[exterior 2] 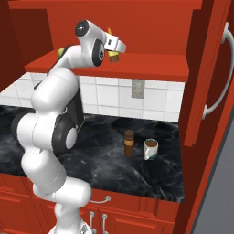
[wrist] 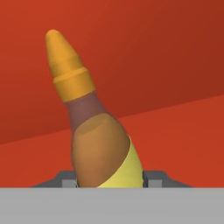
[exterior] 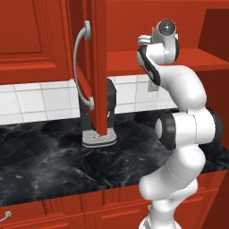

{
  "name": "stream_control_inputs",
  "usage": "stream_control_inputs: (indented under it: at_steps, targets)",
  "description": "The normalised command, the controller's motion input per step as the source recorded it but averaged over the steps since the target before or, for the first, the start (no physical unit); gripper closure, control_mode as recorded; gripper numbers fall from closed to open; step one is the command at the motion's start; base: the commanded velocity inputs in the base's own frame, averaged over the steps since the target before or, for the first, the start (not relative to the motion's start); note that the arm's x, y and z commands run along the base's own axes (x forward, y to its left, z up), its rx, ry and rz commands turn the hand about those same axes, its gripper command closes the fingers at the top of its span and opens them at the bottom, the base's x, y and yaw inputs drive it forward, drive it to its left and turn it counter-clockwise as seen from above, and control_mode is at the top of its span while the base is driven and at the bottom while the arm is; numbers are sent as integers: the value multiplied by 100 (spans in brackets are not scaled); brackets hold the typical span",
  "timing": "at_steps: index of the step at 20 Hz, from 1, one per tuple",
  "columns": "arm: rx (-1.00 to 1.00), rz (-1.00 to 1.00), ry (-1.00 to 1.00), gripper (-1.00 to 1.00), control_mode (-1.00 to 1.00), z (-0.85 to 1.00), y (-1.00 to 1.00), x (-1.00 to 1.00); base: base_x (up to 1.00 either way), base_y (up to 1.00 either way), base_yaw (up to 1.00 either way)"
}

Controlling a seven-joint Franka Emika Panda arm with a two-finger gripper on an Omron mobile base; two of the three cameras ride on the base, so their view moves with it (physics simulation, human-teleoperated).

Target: Pick the cinnamon and honey bottle from the cabinet and place them next to the mug.

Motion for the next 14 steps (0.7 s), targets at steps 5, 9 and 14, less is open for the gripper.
stream_control_inputs:
  at_steps: [5, 9, 14]
  targets:
    - [1, 0, -10, 100, -100, 0, -4, -49, 0, 0, 0]
    - [0, 0, -22, 100, -100, 0, 0, -81, 0, 0, 0]
    - [0, 0, -26, 100, -100, 0, 0, -96, 0, 0, 0]
